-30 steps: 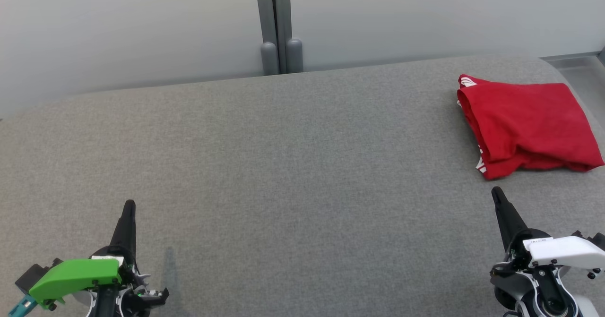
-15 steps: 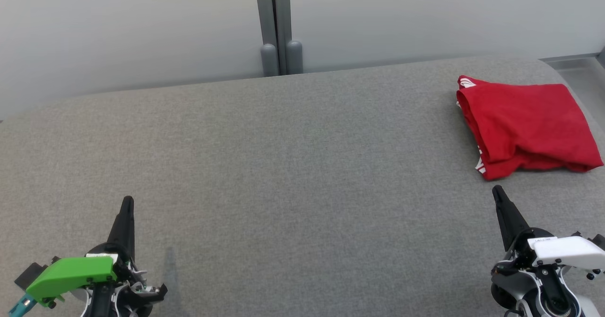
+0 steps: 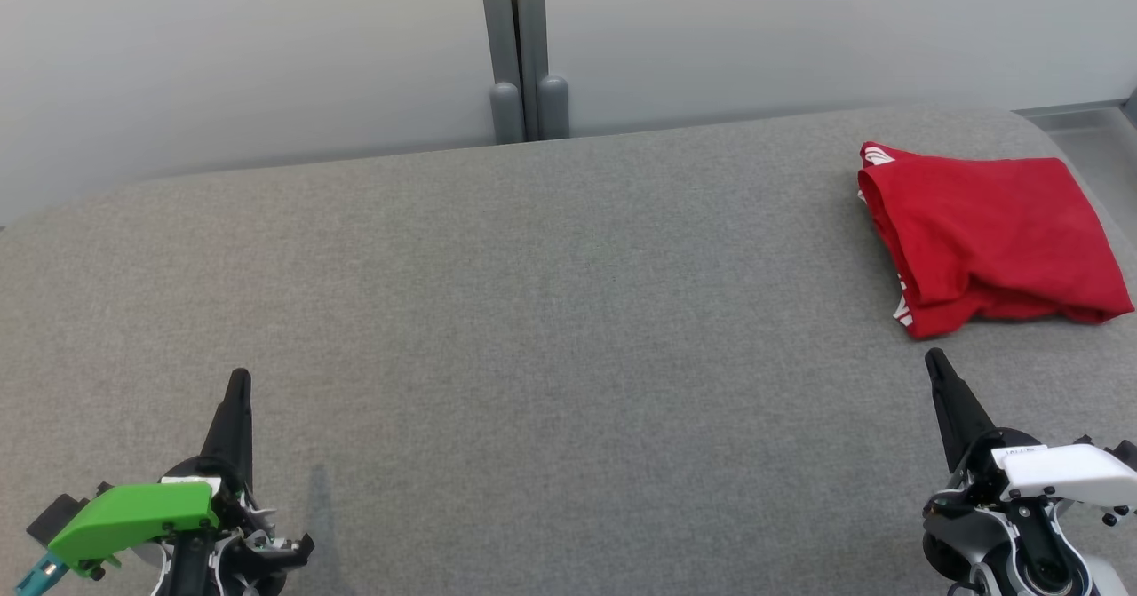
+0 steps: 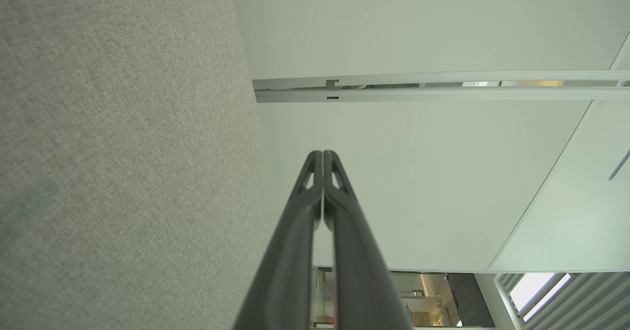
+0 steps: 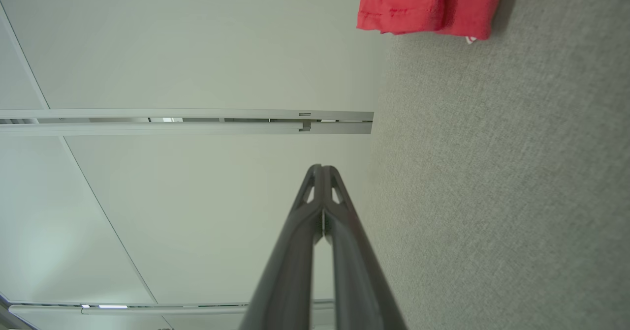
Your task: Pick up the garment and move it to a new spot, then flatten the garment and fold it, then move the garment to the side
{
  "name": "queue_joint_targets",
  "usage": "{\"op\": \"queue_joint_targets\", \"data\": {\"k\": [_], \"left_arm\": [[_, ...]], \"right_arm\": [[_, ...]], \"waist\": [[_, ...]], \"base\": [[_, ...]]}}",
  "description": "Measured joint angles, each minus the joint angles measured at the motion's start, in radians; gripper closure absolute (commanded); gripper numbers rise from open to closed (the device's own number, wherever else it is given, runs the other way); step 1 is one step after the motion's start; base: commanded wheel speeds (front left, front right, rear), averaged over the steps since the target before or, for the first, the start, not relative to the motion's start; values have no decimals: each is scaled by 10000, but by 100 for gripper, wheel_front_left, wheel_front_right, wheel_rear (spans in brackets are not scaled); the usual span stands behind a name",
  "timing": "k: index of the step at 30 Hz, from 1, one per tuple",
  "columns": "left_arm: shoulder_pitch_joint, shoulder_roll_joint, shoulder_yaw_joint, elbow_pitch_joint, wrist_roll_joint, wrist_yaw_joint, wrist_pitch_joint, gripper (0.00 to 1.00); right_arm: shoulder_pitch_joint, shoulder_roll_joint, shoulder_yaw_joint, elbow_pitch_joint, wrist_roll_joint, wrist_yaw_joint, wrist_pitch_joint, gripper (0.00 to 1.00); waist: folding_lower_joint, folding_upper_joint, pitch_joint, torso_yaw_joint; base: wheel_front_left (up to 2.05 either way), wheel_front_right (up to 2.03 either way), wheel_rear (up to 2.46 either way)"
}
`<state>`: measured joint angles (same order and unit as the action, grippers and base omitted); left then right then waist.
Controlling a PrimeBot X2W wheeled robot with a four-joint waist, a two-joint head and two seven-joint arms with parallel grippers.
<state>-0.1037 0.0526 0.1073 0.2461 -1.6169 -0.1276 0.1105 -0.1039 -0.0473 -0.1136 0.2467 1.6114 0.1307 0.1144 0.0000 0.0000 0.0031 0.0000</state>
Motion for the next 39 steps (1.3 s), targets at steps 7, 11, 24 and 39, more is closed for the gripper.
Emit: {"op": "queue_joint_targets", "data": {"k": [7,11,24,39], "left_arm": [[0,-2,6,0,0,0,13,100],[0,-2,12,0,0,0,15,100],[0,-6,25,-2,2,0,23,100],[0,-8,35,-2,4,0,25,100]], "right_arm": [[0,0,0,0,0,0,0,100],[0,0,0,0,0,0,0,100],[-1,0,0,0,0,0,0,100],[-1,0,0,0,0,0,0,100]], "waist": [[0,0,0,0],[0,0,0,0],[0,0,0,0],[0,0,0,0]], "base": [[0,0,0],[0,0,0],[0,0,0],[0,0,0]]}}
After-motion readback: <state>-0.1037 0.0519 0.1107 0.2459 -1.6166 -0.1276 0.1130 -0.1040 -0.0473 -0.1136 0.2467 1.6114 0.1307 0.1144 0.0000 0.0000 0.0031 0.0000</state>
